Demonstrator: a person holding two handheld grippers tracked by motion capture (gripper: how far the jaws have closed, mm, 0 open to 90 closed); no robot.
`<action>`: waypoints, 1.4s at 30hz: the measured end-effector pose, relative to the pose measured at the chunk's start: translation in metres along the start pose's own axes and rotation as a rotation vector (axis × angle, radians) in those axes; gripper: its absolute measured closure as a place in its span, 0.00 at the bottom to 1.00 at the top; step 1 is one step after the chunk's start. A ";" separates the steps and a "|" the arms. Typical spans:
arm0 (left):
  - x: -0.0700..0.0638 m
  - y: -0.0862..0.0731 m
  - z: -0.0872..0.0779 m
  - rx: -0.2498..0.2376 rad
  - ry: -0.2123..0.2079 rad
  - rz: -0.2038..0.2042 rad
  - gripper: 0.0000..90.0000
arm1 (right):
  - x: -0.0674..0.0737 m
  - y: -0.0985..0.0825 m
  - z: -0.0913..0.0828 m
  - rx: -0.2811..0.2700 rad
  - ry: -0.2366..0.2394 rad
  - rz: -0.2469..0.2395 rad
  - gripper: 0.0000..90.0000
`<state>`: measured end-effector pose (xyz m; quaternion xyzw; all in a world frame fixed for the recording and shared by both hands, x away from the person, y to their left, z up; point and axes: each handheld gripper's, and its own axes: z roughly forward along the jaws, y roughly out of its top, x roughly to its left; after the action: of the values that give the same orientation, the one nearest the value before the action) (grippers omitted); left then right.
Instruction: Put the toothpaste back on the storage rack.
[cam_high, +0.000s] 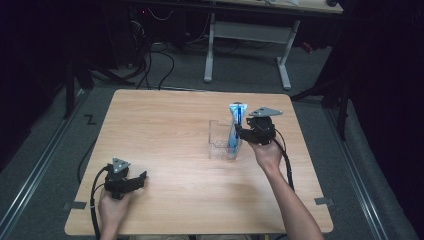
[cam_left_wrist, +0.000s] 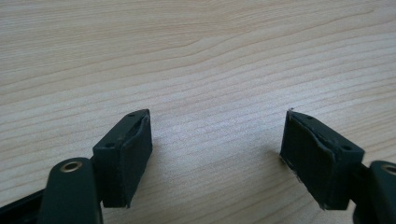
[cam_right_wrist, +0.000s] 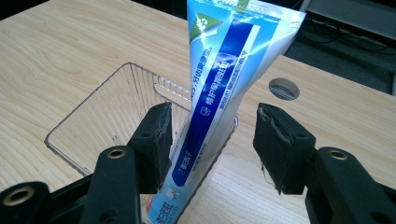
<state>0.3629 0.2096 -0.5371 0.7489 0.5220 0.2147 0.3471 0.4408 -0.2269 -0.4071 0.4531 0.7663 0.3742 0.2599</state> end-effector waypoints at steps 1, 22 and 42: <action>0.000 0.000 0.000 0.000 0.000 0.000 0.28 | 0.000 0.000 -0.001 -0.001 -0.001 0.002 0.52; 0.000 0.000 0.000 0.001 0.001 0.005 0.28 | -0.012 -0.010 -0.020 -0.035 -0.022 0.010 0.49; 0.000 0.000 0.000 0.002 0.002 0.006 0.28 | -0.026 -0.023 -0.040 -0.044 -0.017 0.053 0.48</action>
<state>0.3627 0.2092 -0.5371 0.7505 0.5204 0.2159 0.3454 0.4116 -0.2710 -0.4002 0.4706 0.7434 0.3938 0.2660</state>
